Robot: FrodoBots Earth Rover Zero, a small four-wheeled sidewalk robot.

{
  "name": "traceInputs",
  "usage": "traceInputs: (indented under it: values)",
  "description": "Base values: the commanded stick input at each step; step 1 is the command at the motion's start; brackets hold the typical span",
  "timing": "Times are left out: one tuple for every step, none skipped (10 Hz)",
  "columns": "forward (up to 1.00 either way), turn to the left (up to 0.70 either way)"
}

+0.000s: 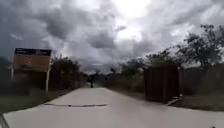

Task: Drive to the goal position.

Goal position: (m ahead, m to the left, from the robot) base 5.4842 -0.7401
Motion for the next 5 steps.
traceInputs:
  values:
    - [0.85, 0.0]
    - [0.85, 0.0]
    - [0.85, 0.0]
    - [0.85, 0.0]
    - [0.85, 0.0]
